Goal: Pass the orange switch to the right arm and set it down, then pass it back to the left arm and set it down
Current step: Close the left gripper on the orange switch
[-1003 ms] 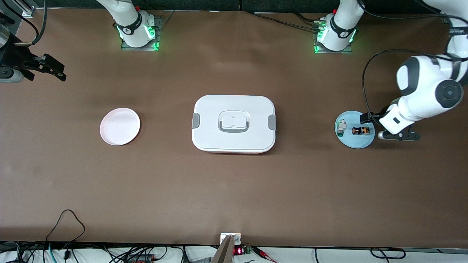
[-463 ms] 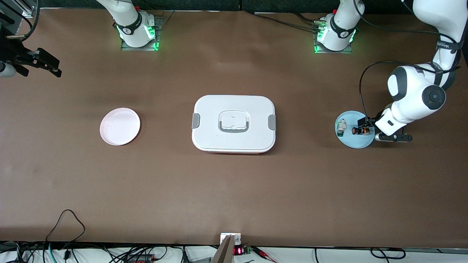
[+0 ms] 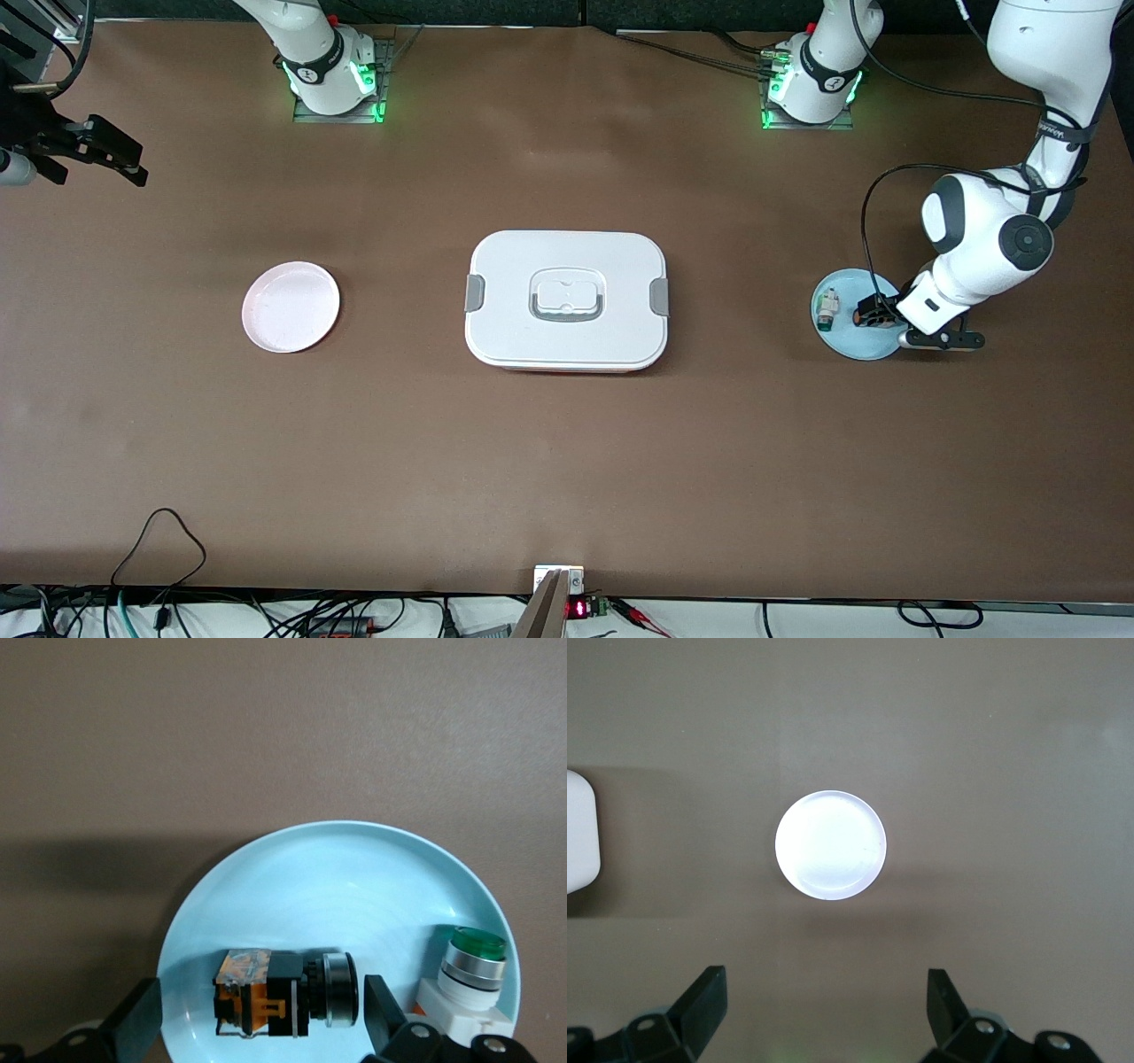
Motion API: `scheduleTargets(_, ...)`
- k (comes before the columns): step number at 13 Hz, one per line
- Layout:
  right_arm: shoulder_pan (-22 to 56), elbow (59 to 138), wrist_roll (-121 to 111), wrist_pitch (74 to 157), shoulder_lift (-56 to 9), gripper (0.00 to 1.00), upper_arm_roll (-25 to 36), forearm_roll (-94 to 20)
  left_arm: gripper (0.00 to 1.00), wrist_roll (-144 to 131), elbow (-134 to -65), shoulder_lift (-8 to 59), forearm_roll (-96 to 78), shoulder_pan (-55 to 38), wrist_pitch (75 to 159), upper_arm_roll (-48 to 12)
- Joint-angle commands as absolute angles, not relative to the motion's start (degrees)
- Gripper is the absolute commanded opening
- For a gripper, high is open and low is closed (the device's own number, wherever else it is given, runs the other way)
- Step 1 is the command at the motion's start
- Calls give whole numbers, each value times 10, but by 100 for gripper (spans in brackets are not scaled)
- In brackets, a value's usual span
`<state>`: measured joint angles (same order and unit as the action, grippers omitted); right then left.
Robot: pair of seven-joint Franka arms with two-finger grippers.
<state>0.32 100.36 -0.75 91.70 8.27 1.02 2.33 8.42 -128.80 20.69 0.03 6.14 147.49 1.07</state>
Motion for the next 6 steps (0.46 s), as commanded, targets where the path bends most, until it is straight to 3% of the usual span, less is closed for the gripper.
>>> scheduleTargets(1, 4, 988, -14, 897, 77, 100, 11, 16, 100, 88, -1293, 212, 1, 68, 1484, 4)
scheduleTargets(6, 4, 989, -15, 886, 77, 100, 11, 17, 100, 85, -1297, 224, -10, 68, 1488, 2)
